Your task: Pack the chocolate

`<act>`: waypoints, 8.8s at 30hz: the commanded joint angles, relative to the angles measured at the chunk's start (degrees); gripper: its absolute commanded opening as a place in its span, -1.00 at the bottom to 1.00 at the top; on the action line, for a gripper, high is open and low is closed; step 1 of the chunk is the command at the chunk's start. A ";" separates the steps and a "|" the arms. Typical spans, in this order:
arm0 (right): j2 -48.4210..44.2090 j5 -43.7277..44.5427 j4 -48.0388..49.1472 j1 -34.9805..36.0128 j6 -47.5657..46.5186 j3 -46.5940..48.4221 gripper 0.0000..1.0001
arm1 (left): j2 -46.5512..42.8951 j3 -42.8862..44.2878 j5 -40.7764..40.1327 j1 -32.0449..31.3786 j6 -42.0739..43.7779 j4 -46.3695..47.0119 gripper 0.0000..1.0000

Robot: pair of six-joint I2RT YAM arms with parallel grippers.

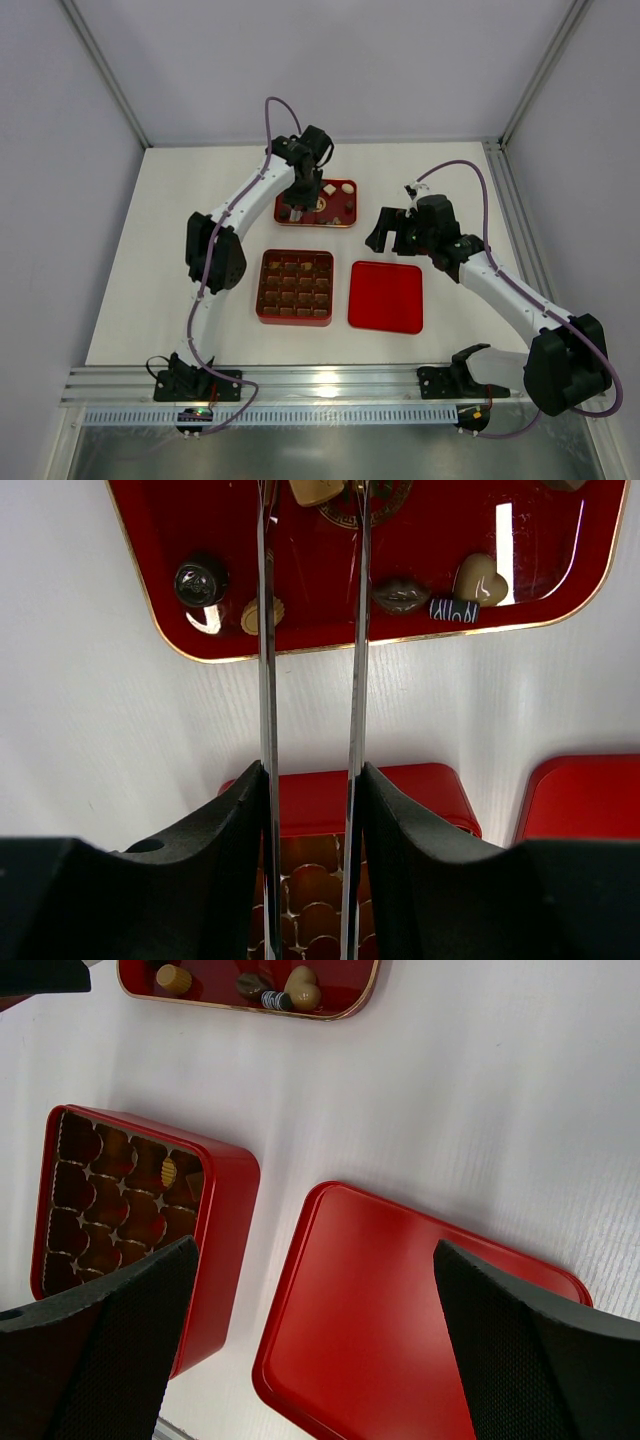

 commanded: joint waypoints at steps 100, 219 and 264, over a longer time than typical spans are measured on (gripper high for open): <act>-1.84 0.05 2.19 -0.18 -0.04 -1.21 0.99 | -11.51 -10.41 2.77 -0.91 6.04 -3.45 -0.19; -0.52 0.23 2.19 -1.06 -0.65 -0.95 0.99 | -8.08 -0.57 -2.94 0.41 4.29 -3.09 -0.15; -0.61 0.31 2.63 -1.15 -0.48 -1.74 0.99 | -3.95 -3.64 1.37 1.90 5.78 -3.10 -0.18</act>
